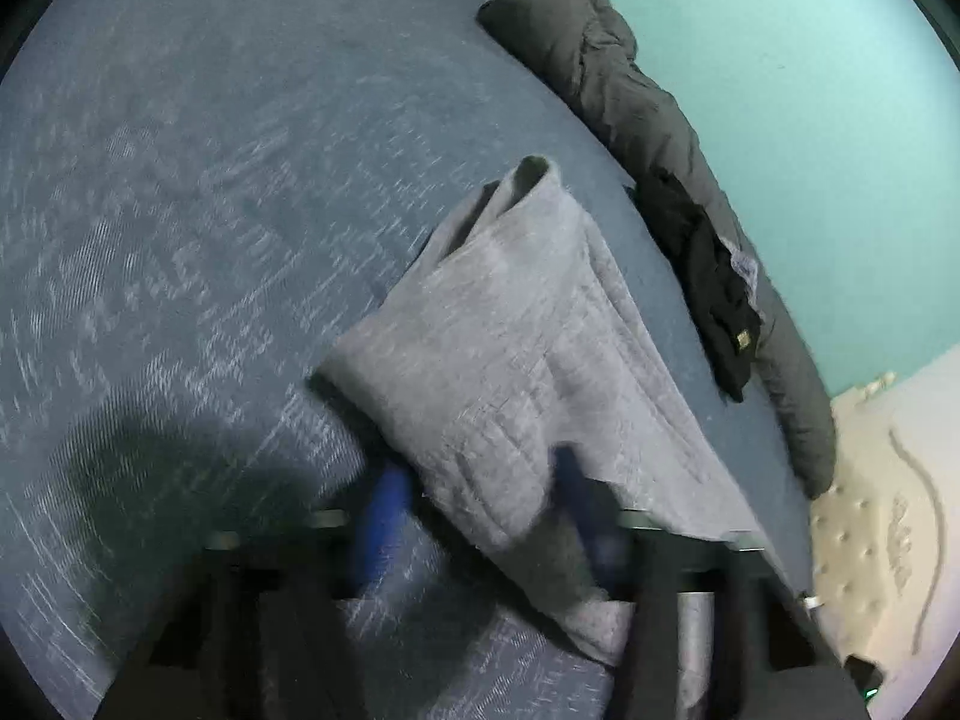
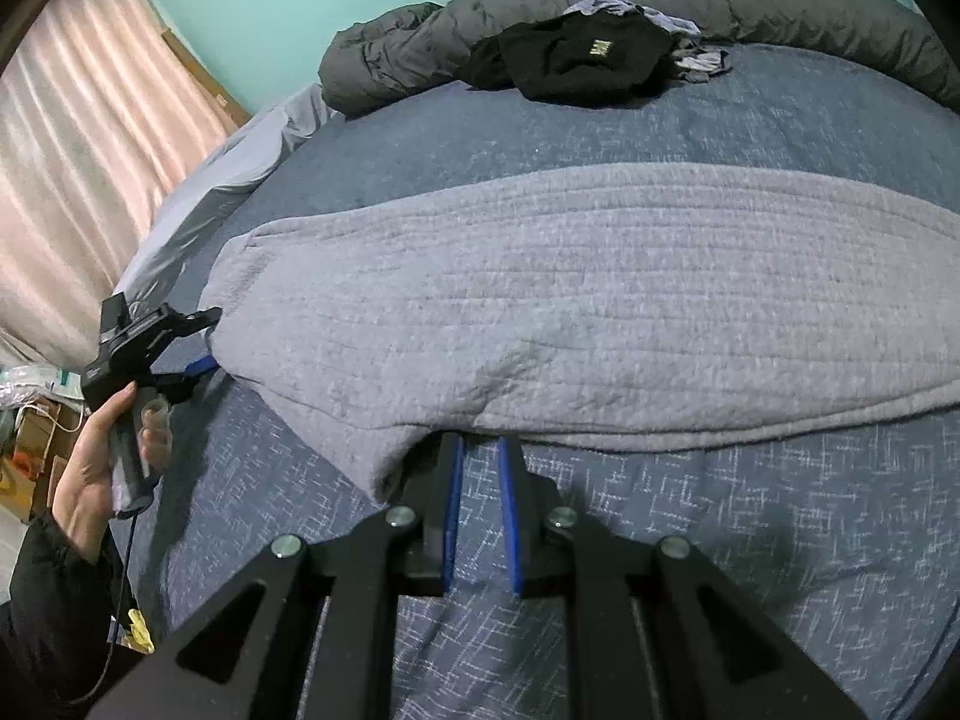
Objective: Fold clothes
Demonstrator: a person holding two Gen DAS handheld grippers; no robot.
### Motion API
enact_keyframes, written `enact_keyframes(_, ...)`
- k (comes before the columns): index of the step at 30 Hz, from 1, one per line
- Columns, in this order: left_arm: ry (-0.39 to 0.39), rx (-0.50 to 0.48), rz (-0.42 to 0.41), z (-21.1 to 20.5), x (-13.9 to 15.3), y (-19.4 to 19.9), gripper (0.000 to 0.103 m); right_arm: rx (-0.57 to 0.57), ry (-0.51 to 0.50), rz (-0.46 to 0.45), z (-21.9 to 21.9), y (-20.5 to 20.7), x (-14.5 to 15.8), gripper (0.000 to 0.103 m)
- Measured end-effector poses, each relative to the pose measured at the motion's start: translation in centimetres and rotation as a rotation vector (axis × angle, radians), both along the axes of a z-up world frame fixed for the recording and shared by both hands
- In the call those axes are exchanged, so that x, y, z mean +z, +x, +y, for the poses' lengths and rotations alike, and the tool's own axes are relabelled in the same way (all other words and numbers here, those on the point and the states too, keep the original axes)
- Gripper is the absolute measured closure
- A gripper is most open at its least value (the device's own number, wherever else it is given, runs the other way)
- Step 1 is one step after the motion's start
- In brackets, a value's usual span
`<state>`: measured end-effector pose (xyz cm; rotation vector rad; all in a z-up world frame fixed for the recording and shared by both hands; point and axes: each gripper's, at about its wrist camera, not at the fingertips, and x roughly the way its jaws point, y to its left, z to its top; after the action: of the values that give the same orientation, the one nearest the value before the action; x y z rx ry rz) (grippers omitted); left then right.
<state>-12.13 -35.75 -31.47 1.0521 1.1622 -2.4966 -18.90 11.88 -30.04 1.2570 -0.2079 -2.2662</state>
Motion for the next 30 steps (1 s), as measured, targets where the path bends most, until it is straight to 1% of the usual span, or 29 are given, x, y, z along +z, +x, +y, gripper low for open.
enact_keyframes(1, -0.013, 0.0, 0.001, 0.0, 0.2, -0.2, 0.08, 0.0, 0.0, 0.002, 0.2, -0.1, 0.1, 0.091)
enact_keyframes(2, -0.017, 0.005, 0.002, -0.1, 0.2, -0.3, 0.085, 0.0, -0.001, 0.002, 0.3, -0.1, 0.0, 0.091)
enact_keyframes(4, -0.025, 0.013, 0.003, -0.4, 0.2, -0.5, 0.087, -0.003, -0.007, -0.003, 0.7, -0.2, -0.1, 0.091)
enact_keyframes(10, -0.048, 0.038, 0.008, -1.1, 0.4, -1.1, 0.087, -0.012, 0.011, -0.002, 2.4, -0.1, -0.2, 0.091)
enact_keyframes(13, -0.054, 0.053, 0.009, -1.5, 0.4, -1.3, 0.081, -0.048, 0.019, -0.016, 4.5, -0.3, -0.5, 0.091)
enact_keyframes(15, -0.044, 0.07, 0.008, -1.7, 0.5, -1.1, 0.074, -0.111, 0.018, -0.027, 6.9, -0.6, -0.5, 0.091)
enact_keyframes(17, -0.054, 0.099, 0.006, -1.8, 0.7, -0.8, 0.058, -0.185, 0.014, -0.035, 9.8, -1.0, -0.3, 0.091)
enact_keyframes(18, -0.059, 0.115, 0.008, -1.8, 1.0, -0.5, 0.056, -0.223, 0.01, -0.035, 11.5, -1.2, -0.1, 0.091)
enact_keyframes(19, -0.063, 0.132, 0.011, -1.7, 1.2, -0.2, 0.051, -0.261, 0.006, -0.035, 13.3, -1.4, 0.1, 0.09)
enact_keyframes(20, -0.07, 0.143, 0.017, -1.5, 1.6, -0.2, 0.051, -0.305, 0.001, -0.035, 15.2, -1.7, 0.3, 0.088)
enact_keyframes(21, -0.094, 0.146, 0.021, -1.1, 2.2, -0.3, 0.051, -0.354, -0.001, -0.037, 17.1, -1.9, 0.5, 0.079)
enact_keyframes(22, -0.128, 0.147, 0.02, -0.7, 2.7, -0.3, 0.051, -0.404, -0.004, -0.039, 19.0, -2.1, 0.7, 0.065)
enact_keyframes(23, -0.163, 0.148, 0.02, -0.3, 3.3, -0.3, 0.051, -0.454, -0.004, -0.043, 20.9, -2.3, 0.7, 0.057)
enact_keyframes(24, -0.189, 0.155, 0.023, 0.0, 3.9, -0.2, 0.051, -0.504, -0.003, -0.047, 22.9, -2.4, 0.8, 0.052)
enact_keyframes(27, -0.227, 0.18, 0.053, 0.7, 5.4, 0.6, 0.047, -0.623, -0.023, -0.06, 28.1, -2.8, 0.6, 0.051)
enact_keyframes(28, -0.233, 0.181, 0.059, 0.9, 5.7, 0.8, 0.045, -0.657, -0.035, -0.064, 29.7, -2.9, 0.5, 0.047)
enact_keyframes(30, -0.238, 0.17, 0.059, 1.6, 6.0, 0.8, 0.045, -0.719, -0.067, -0.09, 32.7, -3.3, -0.1, 0.041)
